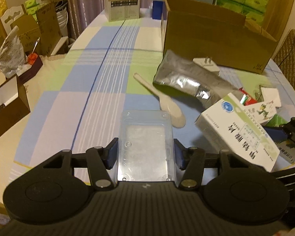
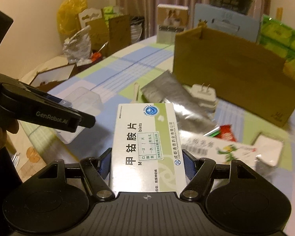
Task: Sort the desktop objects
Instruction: 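Carry both items into the cardboard box and open both tools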
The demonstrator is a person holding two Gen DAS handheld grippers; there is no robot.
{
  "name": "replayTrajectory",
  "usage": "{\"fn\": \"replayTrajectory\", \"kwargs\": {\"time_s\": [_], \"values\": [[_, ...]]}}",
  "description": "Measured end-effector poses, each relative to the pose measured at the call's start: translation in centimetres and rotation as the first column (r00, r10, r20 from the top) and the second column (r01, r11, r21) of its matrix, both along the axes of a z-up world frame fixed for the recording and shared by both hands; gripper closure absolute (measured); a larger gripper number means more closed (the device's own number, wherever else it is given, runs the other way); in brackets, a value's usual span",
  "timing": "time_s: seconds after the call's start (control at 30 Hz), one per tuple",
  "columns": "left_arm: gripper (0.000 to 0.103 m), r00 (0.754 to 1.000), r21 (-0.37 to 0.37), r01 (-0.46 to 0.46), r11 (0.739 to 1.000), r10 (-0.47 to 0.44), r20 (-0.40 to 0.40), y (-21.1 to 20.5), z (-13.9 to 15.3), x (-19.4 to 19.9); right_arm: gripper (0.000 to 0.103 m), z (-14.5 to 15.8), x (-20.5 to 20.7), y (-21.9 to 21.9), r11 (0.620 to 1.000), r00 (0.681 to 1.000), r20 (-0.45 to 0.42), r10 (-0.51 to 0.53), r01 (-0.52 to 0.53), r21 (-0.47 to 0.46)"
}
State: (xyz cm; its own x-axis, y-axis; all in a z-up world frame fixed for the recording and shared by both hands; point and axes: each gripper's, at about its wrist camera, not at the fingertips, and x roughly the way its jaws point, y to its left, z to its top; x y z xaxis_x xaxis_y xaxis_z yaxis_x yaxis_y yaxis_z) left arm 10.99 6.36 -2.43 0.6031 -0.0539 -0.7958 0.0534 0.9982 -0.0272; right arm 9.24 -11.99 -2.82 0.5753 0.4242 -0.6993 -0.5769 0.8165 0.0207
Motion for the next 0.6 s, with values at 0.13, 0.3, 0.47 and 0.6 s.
{"fn": "replayTrajectory", "kwargs": {"time_s": [0.13, 0.3, 0.47, 0.6], "values": [[0.052, 0.999, 0.000, 0.034, 0.999, -0.034, 0.026, -0.8, 1.9, 0.1, 0.035, 2.1, 0.2, -1.1, 0.999, 0.999, 0.031, -0.035, 0.034, 0.017], [0.052, 0.993, -0.020, 0.095, 0.995, -0.094, 0.065, -2.5, 4.6, 1.0, 0.035, 5.1, 1.6, -3.1, 0.995, 0.996, 0.048, -0.081, 0.078, 0.064], [0.052, 0.983, -0.021, 0.154, 0.988, -0.151, 0.108, -4.6, 7.7, 3.7, 0.035, 8.5, 4.8, -5.4, 0.987, 0.988, 0.071, -0.138, 0.131, 0.095], [0.052, 0.972, -0.026, 0.199, 0.980, -0.194, 0.135, -6.4, 9.8, 6.9, 0.035, 11.1, 9.1, -7.8, 0.976, 0.978, 0.081, -0.194, 0.185, 0.114]]}}
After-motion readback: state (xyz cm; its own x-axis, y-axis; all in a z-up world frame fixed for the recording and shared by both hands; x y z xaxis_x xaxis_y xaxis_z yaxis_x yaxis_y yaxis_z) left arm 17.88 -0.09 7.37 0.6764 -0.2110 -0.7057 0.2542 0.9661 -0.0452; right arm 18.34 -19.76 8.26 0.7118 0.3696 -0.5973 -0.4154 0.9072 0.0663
